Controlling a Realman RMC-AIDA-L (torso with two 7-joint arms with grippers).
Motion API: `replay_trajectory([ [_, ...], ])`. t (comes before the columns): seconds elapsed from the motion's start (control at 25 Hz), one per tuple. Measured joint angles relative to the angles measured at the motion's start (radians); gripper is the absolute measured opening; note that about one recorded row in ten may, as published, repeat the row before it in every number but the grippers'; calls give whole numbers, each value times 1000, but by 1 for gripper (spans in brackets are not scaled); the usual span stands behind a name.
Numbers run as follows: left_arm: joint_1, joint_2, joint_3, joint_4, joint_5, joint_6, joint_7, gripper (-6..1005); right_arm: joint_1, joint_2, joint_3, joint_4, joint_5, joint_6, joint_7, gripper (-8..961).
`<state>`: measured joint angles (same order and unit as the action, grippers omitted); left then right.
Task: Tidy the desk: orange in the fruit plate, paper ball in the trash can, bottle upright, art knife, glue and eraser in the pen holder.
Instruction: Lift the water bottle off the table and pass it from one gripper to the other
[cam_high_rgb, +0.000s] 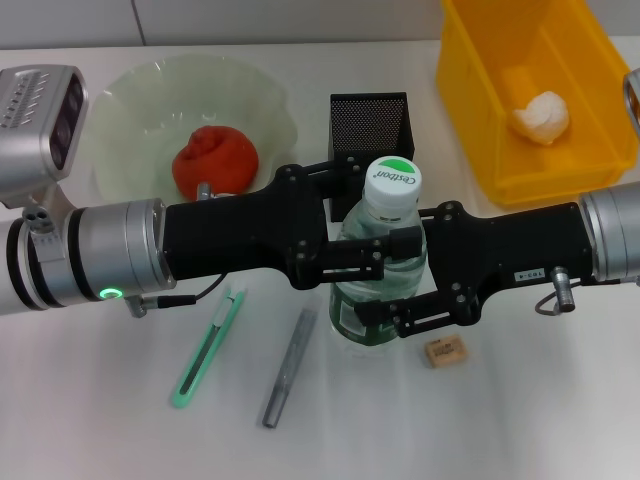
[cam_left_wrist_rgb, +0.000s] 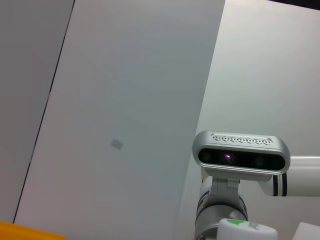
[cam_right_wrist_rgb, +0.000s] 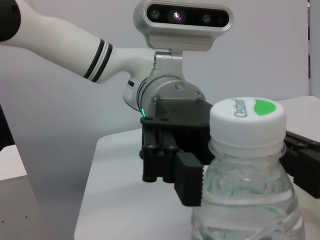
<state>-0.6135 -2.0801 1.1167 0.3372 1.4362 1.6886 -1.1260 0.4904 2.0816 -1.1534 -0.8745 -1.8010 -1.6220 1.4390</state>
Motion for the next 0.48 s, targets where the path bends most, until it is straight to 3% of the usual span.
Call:
replay_trajectory([
  [0.48,6,0,0,2,-2,-2,0,766,0,1,-2,2,0,0,0,765],
])
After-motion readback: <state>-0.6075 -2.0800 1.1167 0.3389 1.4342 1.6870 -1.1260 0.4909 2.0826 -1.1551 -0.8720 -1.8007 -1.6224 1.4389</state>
